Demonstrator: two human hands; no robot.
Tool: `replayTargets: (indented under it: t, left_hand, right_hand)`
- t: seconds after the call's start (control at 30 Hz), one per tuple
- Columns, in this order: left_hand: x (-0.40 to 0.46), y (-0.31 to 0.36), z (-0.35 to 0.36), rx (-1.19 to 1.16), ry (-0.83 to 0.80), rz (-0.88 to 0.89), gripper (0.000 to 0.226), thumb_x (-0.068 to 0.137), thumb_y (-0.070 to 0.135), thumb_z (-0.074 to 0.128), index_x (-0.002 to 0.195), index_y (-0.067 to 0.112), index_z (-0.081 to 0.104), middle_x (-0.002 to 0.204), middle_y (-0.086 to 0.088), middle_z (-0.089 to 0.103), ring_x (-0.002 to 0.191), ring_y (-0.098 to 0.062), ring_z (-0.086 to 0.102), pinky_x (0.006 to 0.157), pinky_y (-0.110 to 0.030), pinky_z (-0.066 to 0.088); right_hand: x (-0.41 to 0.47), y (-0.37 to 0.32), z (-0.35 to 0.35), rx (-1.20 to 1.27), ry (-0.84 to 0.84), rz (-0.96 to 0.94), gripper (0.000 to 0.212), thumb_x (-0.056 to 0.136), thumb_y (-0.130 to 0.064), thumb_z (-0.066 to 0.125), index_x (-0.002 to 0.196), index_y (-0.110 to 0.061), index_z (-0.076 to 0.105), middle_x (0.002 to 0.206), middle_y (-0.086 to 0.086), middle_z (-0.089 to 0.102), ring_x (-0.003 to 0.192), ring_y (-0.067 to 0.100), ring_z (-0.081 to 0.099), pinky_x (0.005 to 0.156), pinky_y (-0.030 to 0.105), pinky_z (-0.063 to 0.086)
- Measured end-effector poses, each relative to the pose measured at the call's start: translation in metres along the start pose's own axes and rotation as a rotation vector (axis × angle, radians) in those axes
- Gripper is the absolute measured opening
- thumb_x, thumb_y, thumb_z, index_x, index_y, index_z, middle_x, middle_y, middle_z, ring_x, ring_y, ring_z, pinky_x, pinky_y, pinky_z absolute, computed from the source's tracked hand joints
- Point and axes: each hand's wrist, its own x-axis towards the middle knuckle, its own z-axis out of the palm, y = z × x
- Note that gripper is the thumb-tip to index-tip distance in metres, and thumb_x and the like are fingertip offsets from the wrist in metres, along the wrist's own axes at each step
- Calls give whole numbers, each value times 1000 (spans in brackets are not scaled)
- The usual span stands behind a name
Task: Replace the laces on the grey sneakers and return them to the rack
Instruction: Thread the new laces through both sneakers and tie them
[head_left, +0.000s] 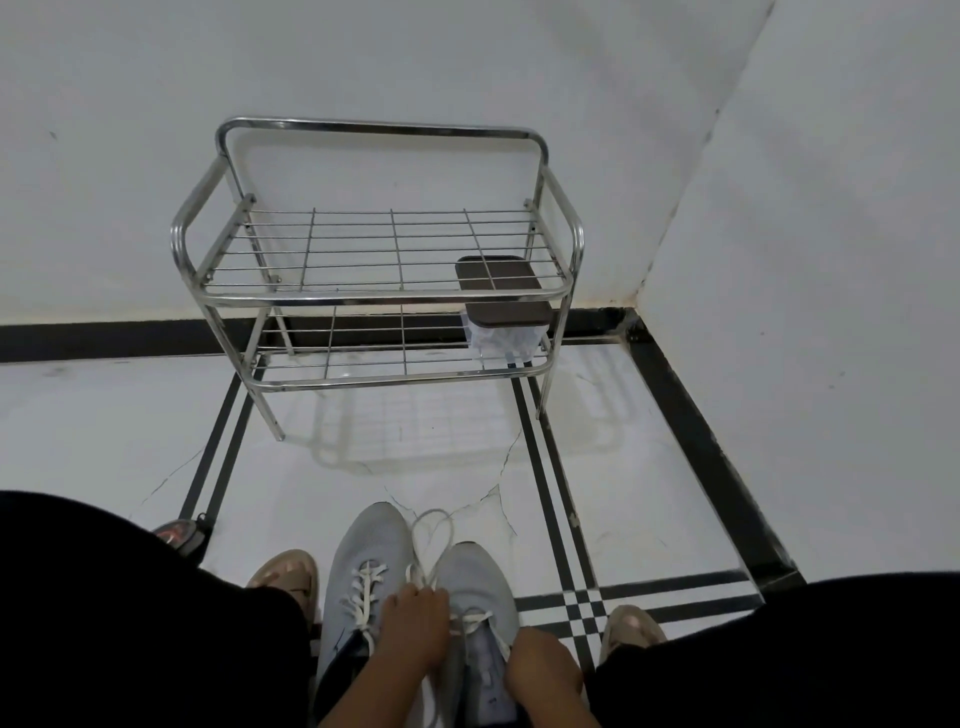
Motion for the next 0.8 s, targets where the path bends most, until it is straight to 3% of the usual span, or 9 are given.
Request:
replayTargets:
  t: [0.13,0.53,0.7,0.8]
  left_hand:
    - [-4,0,7,26,57,18,33,99,32,39,126,16,47,122,-7,62,122,-25,48,101,-38,32]
    - [0,0,3,-124,19,-78,24,99,31,38,114,20,53,117,1,65,109,-20,60,97,-37,35]
    - [3,0,5,-41,-23,-85,29,98,32,38,116,19,55,117,0,65,111,-21,60,103,-42,31]
    - [6,5,1,-161,-37,-154,42,93,45,35,114,17,60,117,-4,64,111,-25,57,102,-44,31]
  right_hand:
    - [2,1,1,36,-18,-11,35,99,-16,38,132,-12,50,139,7,49,127,23,50,101,32,44]
    - [10,2,5,62,-55,33,31,95,-15,45,122,-7,57,129,12,57,116,27,58,90,30,50]
    - [15,3,7,61,-41,44,31,94,-14,46,122,-7,58,129,13,57,117,28,59,91,32,51]
    - [18,5,7,66,-28,51,31,94,-14,48,122,-8,58,128,12,58,116,28,59,89,31,51]
